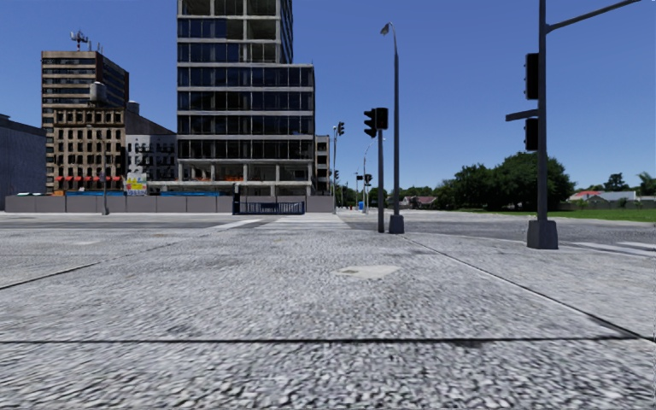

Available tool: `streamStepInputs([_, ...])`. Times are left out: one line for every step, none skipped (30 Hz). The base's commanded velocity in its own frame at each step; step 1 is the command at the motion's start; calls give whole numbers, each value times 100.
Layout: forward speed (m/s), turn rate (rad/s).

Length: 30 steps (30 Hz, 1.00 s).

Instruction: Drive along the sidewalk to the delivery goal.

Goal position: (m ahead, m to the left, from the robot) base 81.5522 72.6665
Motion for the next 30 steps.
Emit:
streamStepInputs([200, 0])
streamStepInputs([200, 0])
streamStepInputs([200, 0])
streamStepInputs([200, 0])
streamStepInputs([200, 0])
streamStepInputs([200, 0])
streamStepInputs([200, 0])
streamStepInputs([200, 0])
streamStepInputs([200, 0])
streamStepInputs([200, 0])
streamStepInputs([200, 0])
streamStepInputs([200, 0])
streamStepInputs([200, 0])
streamStepInputs([200, 0])
streamStepInputs([200, 0])
streamStepInputs([200, 0])
streamStepInputs([200, 0])
streamStepInputs([200, 0])
streamStepInputs([200, 0])
streamStepInputs([200, 0])
streamStepInputs([200, 0])
streamStepInputs([200, 0])
streamStepInputs([200, 0])
streamStepInputs([200, 0])
streamStepInputs([200, 0])
streamStepInputs([200, 0])
streamStepInputs([200, 0])
streamStepInputs([200, 0])
streamStepInputs([200, 0])
streamStepInputs([200, 0])
